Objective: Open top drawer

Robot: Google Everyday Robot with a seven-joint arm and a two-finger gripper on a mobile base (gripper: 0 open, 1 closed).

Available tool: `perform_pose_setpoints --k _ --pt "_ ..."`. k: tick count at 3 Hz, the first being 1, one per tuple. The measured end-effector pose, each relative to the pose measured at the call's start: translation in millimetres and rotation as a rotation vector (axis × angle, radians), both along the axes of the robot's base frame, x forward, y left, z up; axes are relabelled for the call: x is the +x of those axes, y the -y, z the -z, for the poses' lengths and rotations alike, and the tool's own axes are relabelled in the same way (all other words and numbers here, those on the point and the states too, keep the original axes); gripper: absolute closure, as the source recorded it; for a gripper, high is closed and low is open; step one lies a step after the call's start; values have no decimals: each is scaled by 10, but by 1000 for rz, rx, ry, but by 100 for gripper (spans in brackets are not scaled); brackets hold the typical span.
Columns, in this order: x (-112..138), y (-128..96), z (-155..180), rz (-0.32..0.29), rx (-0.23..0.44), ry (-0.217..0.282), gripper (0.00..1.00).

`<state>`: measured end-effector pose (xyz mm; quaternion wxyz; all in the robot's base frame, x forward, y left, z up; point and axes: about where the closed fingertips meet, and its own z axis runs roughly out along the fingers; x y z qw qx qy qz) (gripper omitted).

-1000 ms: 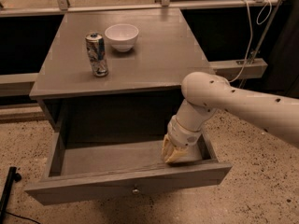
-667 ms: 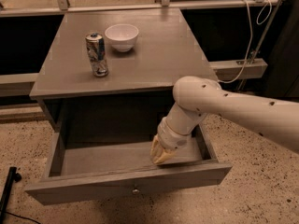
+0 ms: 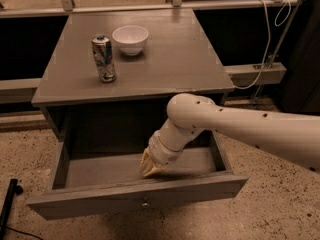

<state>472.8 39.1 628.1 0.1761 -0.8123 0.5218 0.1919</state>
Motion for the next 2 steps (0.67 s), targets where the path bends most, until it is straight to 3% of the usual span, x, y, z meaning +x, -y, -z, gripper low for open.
perform_pose_setpoints --k 2 --pt "-54 -261 192 24 148 -92 100"
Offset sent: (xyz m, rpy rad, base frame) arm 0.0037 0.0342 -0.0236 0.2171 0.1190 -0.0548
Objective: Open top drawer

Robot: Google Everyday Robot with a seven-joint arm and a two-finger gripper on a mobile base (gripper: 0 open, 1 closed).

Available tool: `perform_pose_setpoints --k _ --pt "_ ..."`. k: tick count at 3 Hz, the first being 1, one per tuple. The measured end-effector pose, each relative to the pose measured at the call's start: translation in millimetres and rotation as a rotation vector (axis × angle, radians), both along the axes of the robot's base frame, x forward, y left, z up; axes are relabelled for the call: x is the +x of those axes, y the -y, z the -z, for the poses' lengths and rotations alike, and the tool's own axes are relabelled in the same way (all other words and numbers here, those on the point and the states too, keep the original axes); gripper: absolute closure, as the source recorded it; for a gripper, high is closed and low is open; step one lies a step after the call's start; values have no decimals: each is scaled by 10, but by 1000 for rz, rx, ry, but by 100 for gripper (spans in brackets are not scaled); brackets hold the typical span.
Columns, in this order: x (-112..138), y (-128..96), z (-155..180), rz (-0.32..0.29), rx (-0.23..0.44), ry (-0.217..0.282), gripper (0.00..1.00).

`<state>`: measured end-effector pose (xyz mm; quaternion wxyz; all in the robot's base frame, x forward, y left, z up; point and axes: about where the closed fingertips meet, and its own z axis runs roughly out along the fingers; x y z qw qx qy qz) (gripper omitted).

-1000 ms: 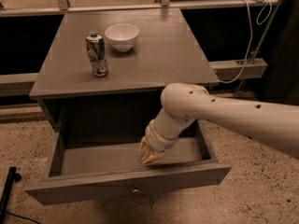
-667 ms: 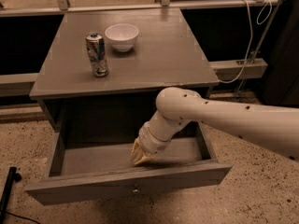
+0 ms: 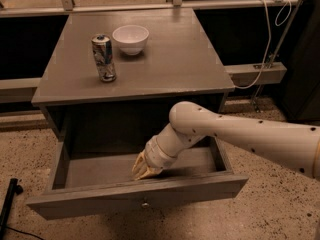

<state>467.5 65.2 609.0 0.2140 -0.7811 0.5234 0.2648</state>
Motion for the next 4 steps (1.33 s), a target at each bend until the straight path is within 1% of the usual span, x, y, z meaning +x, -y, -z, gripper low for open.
perform_pose_setpoints --k 1,2,4 --pt "-199 68 -14 13 17 -44 100" --pt "-245 103 -8 22 19 -58 100" --pt "-548 247 -15 54 50 -111 100"
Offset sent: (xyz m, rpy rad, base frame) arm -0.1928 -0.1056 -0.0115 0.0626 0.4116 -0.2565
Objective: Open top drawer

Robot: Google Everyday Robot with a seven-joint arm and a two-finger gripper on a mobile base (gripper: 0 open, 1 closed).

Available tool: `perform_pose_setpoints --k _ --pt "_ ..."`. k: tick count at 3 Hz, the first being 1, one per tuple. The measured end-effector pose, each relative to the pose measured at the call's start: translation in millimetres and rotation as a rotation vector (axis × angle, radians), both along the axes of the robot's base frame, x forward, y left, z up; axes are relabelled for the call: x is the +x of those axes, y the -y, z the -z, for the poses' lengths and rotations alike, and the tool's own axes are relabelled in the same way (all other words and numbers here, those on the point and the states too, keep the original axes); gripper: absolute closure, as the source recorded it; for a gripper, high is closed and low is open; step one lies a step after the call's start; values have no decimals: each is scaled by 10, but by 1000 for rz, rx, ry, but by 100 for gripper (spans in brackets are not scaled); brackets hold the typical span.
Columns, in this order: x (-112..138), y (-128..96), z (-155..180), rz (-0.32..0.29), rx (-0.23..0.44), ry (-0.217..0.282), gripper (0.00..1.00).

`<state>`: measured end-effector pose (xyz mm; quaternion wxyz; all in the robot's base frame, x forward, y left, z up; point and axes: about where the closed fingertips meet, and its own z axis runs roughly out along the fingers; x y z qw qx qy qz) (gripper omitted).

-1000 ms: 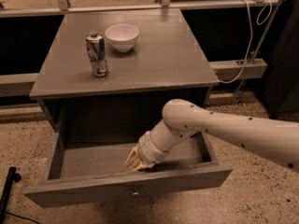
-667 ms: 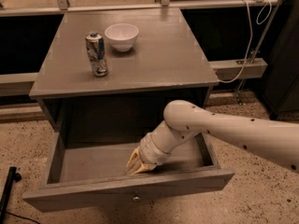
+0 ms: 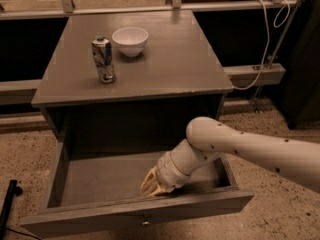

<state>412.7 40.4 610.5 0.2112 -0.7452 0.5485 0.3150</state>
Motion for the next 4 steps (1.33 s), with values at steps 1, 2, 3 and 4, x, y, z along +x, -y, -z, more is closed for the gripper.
perform_pose_setpoints --k 1,2,3,4 --pt "5 61 -59 6 -2 12 100" --pt "26 593 -568 60 -20 118 100" --pt "99 1052 -1084 85 -47 211 100" --pt "111 1098 -1164 85 -50 223 82"
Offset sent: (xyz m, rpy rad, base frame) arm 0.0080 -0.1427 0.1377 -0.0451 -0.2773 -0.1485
